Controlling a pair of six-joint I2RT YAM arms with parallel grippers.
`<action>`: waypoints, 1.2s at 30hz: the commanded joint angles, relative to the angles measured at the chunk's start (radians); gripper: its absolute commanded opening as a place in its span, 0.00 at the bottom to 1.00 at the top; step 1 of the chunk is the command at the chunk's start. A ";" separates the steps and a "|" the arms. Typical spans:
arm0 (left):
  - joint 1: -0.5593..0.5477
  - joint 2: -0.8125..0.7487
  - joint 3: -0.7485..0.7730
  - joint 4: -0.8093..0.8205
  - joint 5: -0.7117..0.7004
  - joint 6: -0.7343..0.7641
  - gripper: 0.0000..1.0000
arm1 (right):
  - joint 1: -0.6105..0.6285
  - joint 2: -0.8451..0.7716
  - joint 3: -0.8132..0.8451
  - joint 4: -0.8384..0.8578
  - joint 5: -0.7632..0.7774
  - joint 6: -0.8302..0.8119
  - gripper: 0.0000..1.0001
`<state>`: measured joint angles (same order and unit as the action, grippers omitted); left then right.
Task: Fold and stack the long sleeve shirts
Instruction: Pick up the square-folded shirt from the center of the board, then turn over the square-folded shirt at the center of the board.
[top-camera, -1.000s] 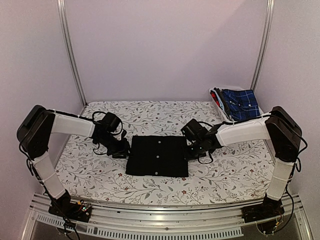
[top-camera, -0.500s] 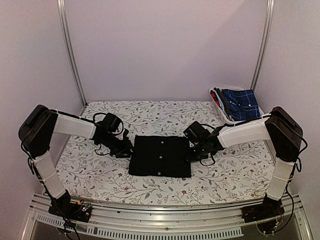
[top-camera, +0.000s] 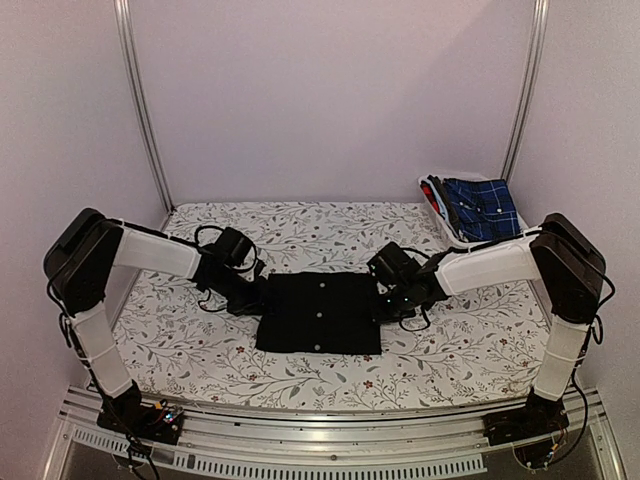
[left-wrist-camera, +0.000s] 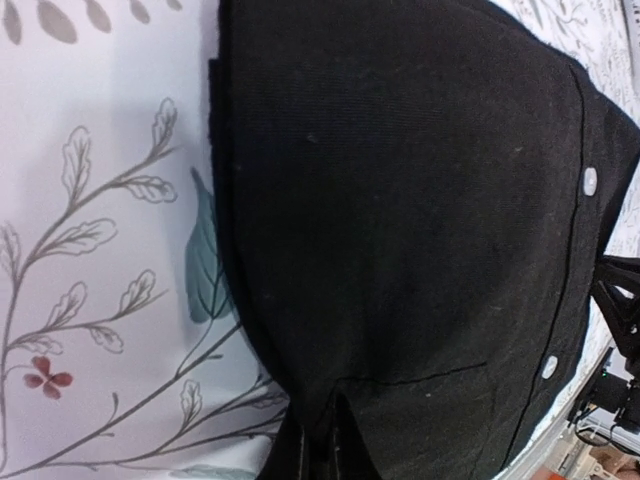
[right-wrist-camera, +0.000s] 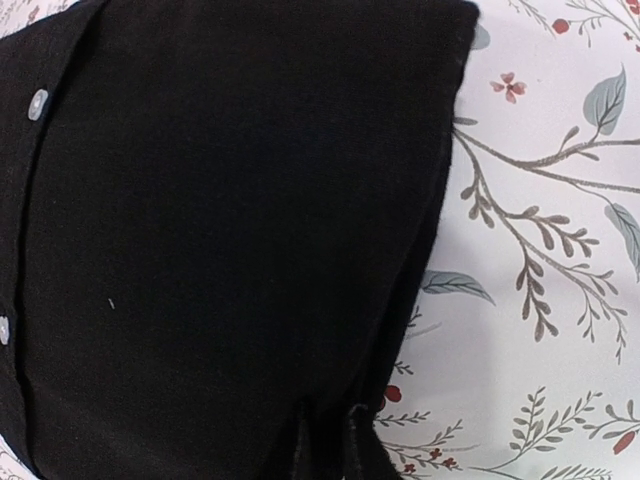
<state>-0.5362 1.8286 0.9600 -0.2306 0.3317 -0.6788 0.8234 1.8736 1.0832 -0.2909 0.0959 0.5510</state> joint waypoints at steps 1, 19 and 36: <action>0.009 -0.056 0.063 -0.225 -0.115 0.083 0.00 | -0.008 -0.034 0.019 -0.035 -0.025 -0.021 0.20; 0.070 -0.199 0.258 -0.499 -0.060 0.286 0.00 | 0.091 0.169 0.433 -0.066 -0.084 -0.074 0.21; 0.111 -0.289 0.460 -0.593 0.092 0.353 0.00 | 0.095 0.466 0.611 0.126 -0.333 0.005 0.20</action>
<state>-0.4389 1.5684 1.3479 -0.8047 0.3527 -0.3473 0.9161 2.2627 1.6234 -0.2684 -0.1143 0.5171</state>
